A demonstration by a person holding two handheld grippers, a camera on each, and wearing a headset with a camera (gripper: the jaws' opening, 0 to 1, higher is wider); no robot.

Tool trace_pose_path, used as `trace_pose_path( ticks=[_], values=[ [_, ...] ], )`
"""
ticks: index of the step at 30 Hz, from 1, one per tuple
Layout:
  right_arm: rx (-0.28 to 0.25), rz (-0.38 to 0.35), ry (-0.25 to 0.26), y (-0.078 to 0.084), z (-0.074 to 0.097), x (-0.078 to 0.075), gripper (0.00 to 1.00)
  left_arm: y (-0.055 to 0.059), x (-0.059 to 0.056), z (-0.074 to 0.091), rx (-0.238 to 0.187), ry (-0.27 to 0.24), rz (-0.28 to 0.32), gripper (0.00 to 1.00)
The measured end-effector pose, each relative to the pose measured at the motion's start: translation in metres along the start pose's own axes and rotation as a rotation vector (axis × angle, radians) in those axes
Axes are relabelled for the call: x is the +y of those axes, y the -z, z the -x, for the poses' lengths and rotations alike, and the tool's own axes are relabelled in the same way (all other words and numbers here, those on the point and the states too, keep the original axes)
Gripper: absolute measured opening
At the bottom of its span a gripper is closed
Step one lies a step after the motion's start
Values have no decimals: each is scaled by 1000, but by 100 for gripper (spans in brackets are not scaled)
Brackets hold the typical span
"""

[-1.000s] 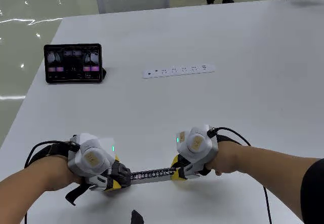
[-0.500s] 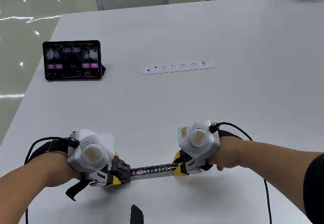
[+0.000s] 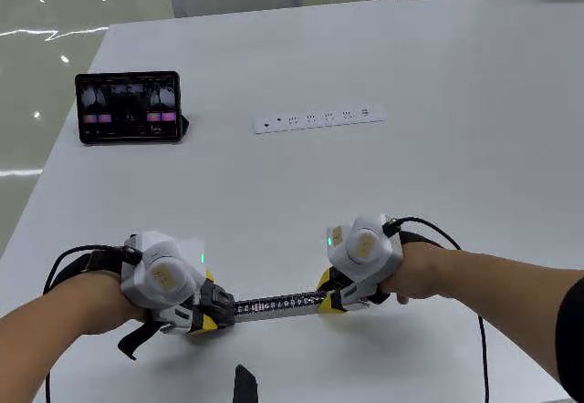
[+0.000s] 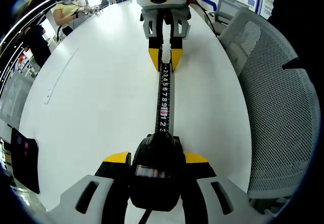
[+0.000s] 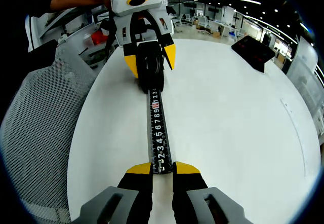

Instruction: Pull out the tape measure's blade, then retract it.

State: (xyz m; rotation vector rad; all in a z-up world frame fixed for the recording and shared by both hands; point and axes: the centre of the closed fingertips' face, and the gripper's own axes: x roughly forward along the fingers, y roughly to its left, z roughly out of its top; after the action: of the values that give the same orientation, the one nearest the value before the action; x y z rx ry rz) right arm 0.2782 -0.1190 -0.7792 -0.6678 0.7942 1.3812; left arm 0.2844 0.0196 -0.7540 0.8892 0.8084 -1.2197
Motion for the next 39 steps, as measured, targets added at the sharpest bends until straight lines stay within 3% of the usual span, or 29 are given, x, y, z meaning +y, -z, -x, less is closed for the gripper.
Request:
trace_pose_path(
  ticks=[39],
  values=[
    [14, -8, 7, 20, 12, -3, 10, -1, 0, 0, -3, 2, 0, 34]
  ],
)
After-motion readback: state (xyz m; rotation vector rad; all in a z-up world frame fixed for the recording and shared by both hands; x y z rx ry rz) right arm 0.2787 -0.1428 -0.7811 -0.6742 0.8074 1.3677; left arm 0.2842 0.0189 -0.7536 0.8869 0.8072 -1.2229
